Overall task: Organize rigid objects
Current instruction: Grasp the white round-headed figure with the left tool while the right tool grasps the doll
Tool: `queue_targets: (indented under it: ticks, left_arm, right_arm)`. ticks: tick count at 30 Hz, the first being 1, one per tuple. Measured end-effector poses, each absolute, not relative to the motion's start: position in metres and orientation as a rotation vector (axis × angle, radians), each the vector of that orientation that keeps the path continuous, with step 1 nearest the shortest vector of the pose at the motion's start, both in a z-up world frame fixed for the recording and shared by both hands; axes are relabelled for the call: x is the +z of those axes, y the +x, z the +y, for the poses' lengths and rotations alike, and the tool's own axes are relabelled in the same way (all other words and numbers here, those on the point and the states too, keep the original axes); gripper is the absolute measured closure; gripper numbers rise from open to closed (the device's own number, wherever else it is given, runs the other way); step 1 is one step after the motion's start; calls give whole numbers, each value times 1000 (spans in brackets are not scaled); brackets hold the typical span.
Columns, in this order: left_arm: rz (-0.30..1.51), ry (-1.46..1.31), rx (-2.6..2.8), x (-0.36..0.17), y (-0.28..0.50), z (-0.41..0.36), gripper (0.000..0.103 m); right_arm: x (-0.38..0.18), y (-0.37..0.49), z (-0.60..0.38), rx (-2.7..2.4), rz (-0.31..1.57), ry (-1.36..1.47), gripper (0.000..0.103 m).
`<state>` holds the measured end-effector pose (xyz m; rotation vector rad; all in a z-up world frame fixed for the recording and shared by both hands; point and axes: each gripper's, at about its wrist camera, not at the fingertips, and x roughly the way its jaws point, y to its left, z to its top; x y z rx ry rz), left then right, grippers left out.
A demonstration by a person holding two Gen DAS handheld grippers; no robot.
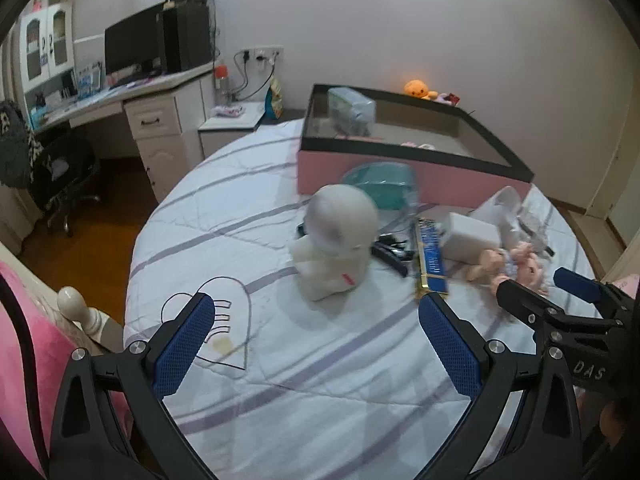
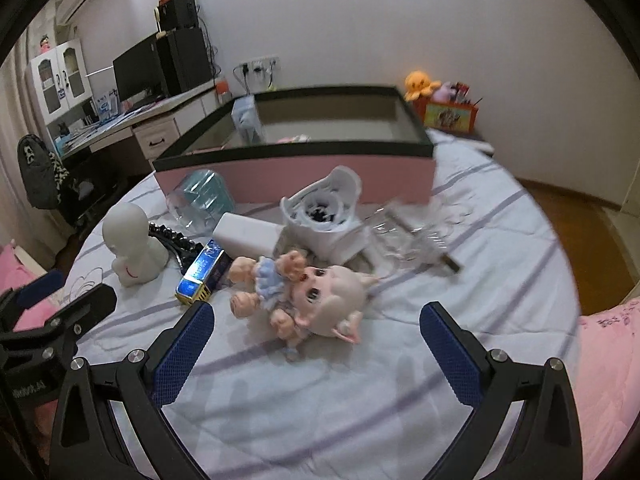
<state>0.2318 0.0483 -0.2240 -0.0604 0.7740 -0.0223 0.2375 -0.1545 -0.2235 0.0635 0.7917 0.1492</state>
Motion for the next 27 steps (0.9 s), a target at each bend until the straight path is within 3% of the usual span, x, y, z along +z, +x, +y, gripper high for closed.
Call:
queue_targets:
  ticks: [6,9,10,16,18,20,22,27]
  left_arm:
    - [811,-99,-14,-234,248,57,0]
    - [813,-95,-14,-236,256,56,0]
    - [813,-99,-14,-237,260,56,0]
    - [856,-118,-4,-242,290,56,0]
    - [871,-123,-9,-244,296,53,8]
    - [869,-117,-26,-244,298,50,35]
    - [867,-116,-57,-243,300,46,45]
    - [815,-41,-36,-234,286,35,45]
  right_arm:
    - [-240,263,-146,143,868,77,0]
    - [-243,265,-150,175,876,97,13]
    - [-241,263,-152,189,867,94,24]
    - [-238,253,-162,211,847,102,24]
    - [-237,251,-166,208,842,110,24]
    - [-236,252,-167,212,835,121,24]
    - [-235,254,-166,211,836,117,24]
    - [-232,252,-167,210,822,124,24]
